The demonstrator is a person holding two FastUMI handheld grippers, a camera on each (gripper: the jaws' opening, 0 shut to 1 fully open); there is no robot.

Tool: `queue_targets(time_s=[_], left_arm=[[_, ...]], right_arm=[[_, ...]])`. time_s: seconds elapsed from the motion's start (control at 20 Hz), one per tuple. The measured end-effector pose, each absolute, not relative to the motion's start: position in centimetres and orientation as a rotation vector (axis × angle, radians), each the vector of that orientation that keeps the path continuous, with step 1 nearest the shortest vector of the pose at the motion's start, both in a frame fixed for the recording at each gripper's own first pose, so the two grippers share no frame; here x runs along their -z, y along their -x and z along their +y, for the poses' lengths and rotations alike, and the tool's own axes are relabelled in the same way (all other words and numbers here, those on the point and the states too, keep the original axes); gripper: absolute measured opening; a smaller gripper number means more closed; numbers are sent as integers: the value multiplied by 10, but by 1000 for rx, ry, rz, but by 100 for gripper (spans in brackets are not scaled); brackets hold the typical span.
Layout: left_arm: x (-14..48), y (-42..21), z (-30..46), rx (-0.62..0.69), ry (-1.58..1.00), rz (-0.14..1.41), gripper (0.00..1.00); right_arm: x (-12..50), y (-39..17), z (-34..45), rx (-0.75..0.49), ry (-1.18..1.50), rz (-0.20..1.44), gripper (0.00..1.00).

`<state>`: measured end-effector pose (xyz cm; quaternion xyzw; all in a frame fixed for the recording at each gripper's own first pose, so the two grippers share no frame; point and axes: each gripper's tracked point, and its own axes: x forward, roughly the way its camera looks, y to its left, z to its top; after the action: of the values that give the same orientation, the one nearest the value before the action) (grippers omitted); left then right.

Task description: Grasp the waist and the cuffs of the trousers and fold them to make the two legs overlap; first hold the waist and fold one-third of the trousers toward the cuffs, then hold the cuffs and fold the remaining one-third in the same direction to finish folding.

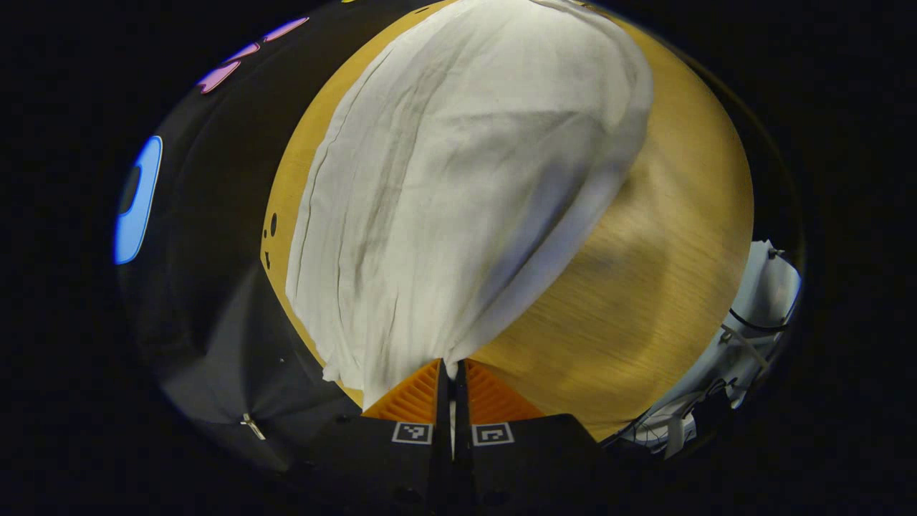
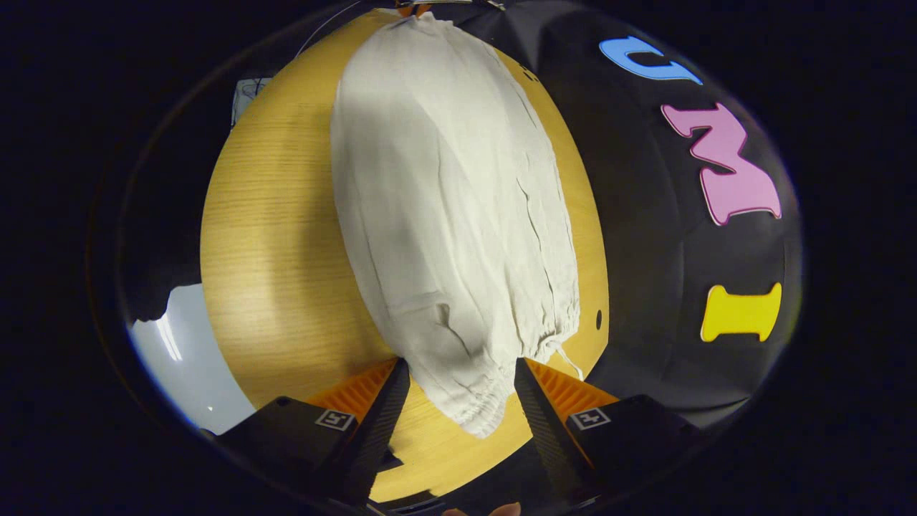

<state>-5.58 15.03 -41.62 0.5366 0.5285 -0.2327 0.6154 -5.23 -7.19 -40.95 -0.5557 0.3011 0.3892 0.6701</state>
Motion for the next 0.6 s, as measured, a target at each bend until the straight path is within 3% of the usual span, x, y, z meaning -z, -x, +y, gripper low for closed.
queue_targets(time_s=[0.15,0.2,0.25,0.3,0.4,0.6], left_arm=[[416,55,152,530,-1270,1206,6],[416,55,151,526,-1281,1202,6],[416,54,152,519,-1287,1199,6],[416,53,152,513,-1287,1192,6],[417,51,153,497,-1287,1167,6],[417,50,153,433,-1190,1179,6]], right_arm=[[422,48,-79,-908,1288,744,85],[427,47,-83,-902,1300,779,69],[431,46,-87,-891,1305,819,61],[433,46,-88,-881,1294,844,35],[434,52,-88,-846,1262,886,16],[433,54,-89,-792,1185,992,6]])
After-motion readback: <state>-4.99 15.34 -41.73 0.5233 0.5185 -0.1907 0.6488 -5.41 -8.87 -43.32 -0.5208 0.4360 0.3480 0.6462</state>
